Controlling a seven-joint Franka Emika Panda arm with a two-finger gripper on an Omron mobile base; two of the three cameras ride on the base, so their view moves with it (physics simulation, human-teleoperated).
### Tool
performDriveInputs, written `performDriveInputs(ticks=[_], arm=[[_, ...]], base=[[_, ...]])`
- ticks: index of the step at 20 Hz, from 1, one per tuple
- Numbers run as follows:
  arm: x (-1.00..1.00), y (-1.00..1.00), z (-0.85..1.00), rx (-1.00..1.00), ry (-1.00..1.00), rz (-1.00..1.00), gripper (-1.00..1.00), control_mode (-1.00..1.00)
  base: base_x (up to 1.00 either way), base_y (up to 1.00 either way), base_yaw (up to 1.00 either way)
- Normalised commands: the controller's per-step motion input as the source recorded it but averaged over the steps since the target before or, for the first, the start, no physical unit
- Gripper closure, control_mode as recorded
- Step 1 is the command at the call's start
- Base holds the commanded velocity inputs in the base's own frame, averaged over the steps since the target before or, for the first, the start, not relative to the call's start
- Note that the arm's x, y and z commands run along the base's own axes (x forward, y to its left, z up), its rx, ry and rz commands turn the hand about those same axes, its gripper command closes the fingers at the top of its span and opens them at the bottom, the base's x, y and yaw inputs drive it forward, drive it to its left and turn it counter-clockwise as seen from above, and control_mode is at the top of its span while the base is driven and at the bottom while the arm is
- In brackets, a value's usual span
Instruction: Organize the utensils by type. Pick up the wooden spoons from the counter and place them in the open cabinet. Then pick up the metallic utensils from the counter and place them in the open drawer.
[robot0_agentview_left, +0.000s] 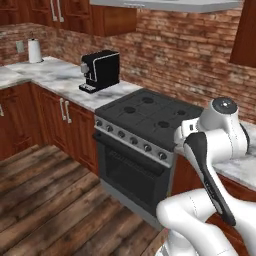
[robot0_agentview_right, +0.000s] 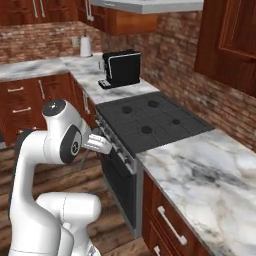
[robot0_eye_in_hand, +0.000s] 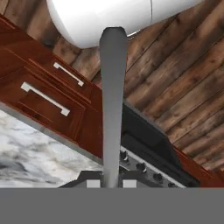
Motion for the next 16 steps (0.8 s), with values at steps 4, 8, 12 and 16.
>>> performDriveInputs(ticks=[4,8,12,16], arm=[[0.0,0.0,0.0,0.0,0.0,0.0,1.0,1.0],[0.0,0.0,0.0,0.0,0.0,0.0,1.0,1.0],[0.0,0.0,0.0,0.0,0.0,0.0,1.0,1.0],[0.0,0.0,0.0,0.0,0.0,0.0,1.0,1.0]], base=[[0.0,0.36,0.56],[0.0,0.39,0.58],[0.0,0.41,0.54],[0.0,0.41,0.5]])
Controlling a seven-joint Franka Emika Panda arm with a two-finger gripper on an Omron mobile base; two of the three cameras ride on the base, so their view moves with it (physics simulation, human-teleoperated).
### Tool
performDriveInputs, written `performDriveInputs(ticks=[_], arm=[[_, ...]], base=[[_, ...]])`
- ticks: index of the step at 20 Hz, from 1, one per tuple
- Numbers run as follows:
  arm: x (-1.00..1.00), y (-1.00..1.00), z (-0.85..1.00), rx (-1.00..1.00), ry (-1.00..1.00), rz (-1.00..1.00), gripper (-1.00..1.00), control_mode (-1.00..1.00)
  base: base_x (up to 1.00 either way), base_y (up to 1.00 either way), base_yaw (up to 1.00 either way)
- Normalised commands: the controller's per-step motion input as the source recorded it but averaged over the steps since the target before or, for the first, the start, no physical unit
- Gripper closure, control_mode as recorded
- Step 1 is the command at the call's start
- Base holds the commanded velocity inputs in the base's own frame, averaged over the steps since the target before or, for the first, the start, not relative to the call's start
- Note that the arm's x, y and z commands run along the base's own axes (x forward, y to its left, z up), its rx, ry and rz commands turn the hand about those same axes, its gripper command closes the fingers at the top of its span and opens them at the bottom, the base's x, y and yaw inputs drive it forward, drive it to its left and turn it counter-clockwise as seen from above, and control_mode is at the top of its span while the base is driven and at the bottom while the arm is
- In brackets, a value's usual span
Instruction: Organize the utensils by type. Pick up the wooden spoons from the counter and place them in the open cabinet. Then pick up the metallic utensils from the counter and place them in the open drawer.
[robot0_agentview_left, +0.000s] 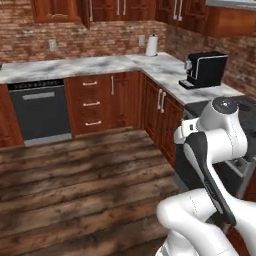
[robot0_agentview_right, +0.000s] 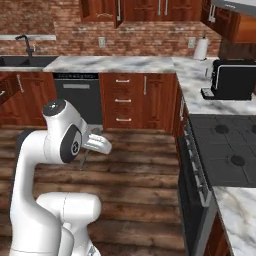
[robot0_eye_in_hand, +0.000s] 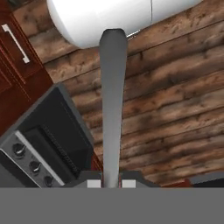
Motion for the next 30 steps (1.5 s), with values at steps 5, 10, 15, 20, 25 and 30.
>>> performDriveInputs(ticks=[5,10,15,20,25,30], arm=[[0.0,0.0,0.0,0.0,0.0,0.0,1.0,1.0],[0.0,0.0,0.0,0.0,0.0,0.0,1.0,1.0],[0.0,0.0,0.0,0.0,0.0,0.0,1.0,1.0],[0.0,0.0,0.0,0.0,0.0,0.0,1.0,1.0],[0.0,0.0,0.0,0.0,0.0,0.0,1.0,1.0],[0.0,0.0,0.0,0.0,0.0,0.0,1.0,1.0]], base=[[0.03,0.42,0.49],[0.34,0.28,0.46],[0.8,0.19,0.39],[1.0,0.06,0.34],[1.0,0.0,0.35],[1.0,0.0,0.37]])
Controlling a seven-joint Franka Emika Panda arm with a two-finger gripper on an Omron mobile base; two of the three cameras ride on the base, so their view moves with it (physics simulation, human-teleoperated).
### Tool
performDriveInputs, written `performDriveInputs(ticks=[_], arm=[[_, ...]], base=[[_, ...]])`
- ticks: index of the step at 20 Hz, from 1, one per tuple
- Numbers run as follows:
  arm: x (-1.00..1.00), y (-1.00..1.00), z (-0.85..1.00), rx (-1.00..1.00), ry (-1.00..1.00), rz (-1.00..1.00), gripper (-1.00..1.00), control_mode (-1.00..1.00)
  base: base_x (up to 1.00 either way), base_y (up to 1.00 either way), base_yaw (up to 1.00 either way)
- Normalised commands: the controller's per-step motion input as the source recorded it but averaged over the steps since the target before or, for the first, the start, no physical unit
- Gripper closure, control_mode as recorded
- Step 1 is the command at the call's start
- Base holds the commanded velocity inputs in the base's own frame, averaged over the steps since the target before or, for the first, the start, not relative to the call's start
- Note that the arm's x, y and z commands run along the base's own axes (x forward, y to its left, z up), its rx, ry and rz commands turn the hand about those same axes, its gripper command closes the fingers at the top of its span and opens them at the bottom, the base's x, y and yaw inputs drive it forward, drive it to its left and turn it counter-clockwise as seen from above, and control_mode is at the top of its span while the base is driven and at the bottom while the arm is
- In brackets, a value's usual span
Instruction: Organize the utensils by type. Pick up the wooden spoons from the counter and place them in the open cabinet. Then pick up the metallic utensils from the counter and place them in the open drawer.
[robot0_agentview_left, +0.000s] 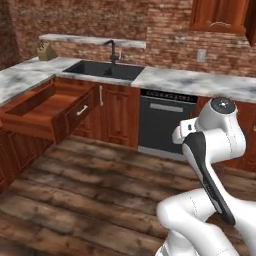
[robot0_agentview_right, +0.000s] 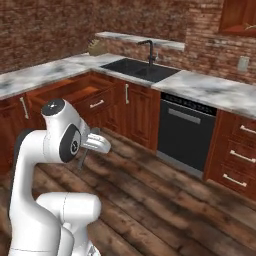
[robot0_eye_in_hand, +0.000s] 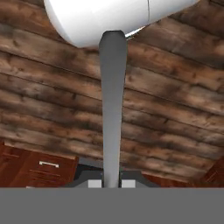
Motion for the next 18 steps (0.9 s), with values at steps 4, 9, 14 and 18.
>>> performDriveInputs(ticks=[4,9,14,18], arm=[[0.0,0.0,0.0,0.0,0.0,0.0,1.0,1.0],[0.0,0.0,0.0,0.0,0.0,0.0,1.0,1.0],[0.0,0.0,0.0,0.0,0.0,0.0,1.0,1.0],[0.0,0.0,0.0,0.0,0.0,0.0,1.0,1.0]], base=[[1.0,0.0,0.38],[1.0,0.0,0.39],[0.89,0.0,0.43],[0.78,-0.06,0.43]])
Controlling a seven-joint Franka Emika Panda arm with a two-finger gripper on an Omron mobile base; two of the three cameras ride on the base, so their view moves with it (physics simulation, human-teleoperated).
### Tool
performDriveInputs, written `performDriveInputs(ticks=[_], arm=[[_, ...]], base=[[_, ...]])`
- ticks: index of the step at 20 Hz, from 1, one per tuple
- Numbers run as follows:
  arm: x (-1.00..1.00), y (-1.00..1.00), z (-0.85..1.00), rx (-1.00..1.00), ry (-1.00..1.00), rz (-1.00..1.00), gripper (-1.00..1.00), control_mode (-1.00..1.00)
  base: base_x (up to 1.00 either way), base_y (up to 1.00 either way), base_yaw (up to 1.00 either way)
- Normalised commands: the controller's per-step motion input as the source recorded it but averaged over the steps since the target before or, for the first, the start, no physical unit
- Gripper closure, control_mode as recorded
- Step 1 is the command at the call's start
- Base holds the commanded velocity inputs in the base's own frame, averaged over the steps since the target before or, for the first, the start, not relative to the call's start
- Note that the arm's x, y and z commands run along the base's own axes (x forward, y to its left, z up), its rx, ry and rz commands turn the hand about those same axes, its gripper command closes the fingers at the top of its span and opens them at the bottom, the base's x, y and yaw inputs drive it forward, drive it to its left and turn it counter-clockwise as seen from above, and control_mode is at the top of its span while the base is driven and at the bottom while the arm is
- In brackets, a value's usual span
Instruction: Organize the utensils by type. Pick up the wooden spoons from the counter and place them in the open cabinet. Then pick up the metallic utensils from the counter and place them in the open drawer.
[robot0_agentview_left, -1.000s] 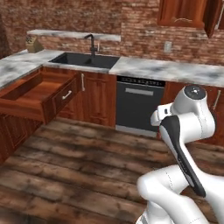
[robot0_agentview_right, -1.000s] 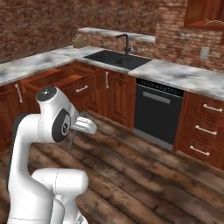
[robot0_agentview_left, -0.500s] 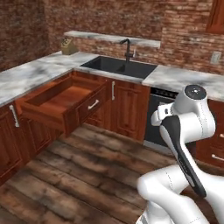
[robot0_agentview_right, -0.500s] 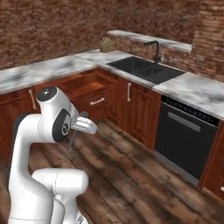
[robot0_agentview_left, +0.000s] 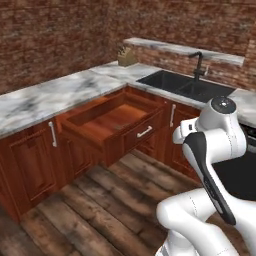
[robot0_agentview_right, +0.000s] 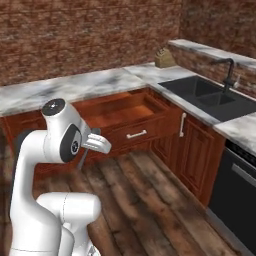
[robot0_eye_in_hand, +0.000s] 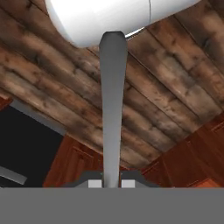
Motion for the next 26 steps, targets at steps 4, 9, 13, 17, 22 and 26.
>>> performDriveInputs(ticks=[4,9,13,17,22,26], arm=[[0.0,0.0,0.0,0.0,0.0,0.0,1.0,1.0],[0.0,0.0,0.0,0.0,0.0,0.0,1.0,1.0],[0.0,0.0,0.0,0.0,0.0,0.0,1.0,1.0],[0.0,0.0,0.0,0.0,0.0,0.0,1.0,1.0],[0.0,0.0,0.0,0.0,0.0,0.0,1.0,1.0],[0.0,0.0,0.0,0.0,0.0,0.0,1.0,1.0]], base=[[0.7,-0.25,0.4],[0.71,-0.37,0.38],[0.72,-0.42,0.36],[0.67,-0.42,0.35],[0.59,-0.4,0.34],[0.45,-0.33,0.32]])
